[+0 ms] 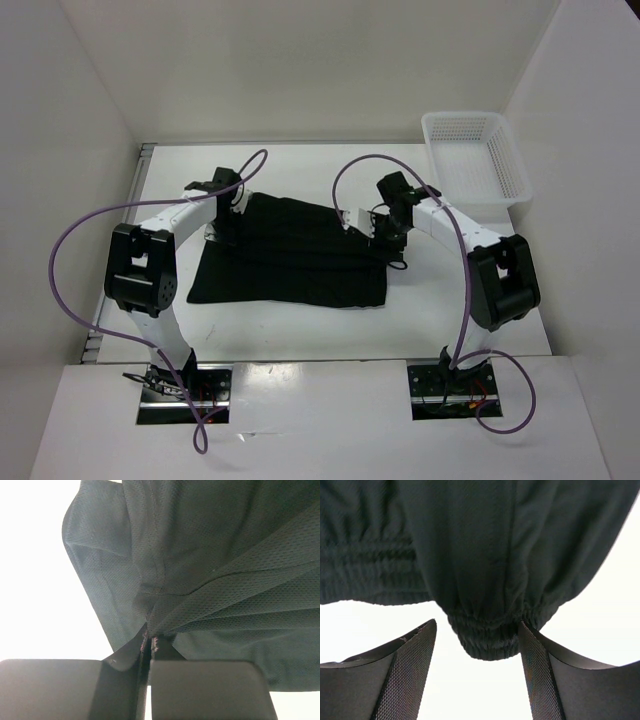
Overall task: Fold and stack the shorts
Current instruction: Fold the shorts
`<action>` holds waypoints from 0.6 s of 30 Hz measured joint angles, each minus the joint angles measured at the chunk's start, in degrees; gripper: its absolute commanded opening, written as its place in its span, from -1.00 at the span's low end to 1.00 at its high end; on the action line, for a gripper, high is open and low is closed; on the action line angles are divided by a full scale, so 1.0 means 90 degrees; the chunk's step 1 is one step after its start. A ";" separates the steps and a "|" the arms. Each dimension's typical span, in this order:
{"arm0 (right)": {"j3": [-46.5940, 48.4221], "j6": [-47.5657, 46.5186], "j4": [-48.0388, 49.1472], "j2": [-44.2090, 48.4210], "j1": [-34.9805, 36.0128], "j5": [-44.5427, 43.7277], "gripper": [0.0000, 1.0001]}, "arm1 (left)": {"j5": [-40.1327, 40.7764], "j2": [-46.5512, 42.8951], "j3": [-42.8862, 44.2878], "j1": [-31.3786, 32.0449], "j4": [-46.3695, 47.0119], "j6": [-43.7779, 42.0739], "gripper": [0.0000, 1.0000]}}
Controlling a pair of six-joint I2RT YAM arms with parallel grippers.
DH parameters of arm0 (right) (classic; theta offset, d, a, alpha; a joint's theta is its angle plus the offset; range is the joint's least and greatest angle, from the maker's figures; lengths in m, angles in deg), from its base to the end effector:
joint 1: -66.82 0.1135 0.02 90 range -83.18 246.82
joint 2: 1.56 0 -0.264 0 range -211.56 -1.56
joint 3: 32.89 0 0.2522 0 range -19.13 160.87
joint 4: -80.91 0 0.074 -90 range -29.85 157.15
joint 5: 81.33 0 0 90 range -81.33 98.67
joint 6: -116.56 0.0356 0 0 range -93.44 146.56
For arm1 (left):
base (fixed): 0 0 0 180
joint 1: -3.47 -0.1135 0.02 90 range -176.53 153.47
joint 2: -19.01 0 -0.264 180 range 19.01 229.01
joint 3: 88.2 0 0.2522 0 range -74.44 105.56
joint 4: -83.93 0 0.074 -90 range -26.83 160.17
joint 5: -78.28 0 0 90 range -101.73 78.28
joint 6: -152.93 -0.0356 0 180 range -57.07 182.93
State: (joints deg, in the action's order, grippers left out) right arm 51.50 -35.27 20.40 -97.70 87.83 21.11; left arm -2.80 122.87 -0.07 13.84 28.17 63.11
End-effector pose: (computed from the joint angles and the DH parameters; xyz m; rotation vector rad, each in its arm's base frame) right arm 0.3037 0.1249 0.2210 -1.8706 2.0490 0.1324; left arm 0.3558 -0.0595 0.1979 0.2133 2.7930 0.1756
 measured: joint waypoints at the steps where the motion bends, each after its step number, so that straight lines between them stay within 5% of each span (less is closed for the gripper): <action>1: -0.0027 -0.0080 -0.0109 0.0000 0.0000 0.0000 0.43 | 0.0017 0.0000 0.0000 0.0000 0.0002 0.0002 -1.00; 9: -0.0024 -0.0294 -0.0328 0.0007 0.0000 -0.0034 0.47 | 0.0066 0.0000 0.0000 0.0000 0.0005 0.0000 -1.00; 14: -0.0126 -0.0306 0.0032 -0.0044 0.0000 -0.0362 0.32 | 0.0097 0.0000 0.0000 0.0000 0.0005 0.0002 -1.00; 15: -0.0187 -0.0311 0.0187 -0.0083 0.0000 -0.0430 0.25 | 0.0100 0.0000 0.0000 0.0000 0.0005 0.0000 -1.00; 18: -0.0323 -0.0296 0.0498 -0.0236 0.0000 -0.0580 -0.39 | 0.0112 0.0000 0.0000 0.0000 0.0005 0.0000 -1.00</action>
State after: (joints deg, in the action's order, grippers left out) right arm 48.59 -37.93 24.88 -99.82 87.83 15.89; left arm -1.79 122.87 -0.07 13.84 28.21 63.11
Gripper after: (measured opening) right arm 0.446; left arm 0.008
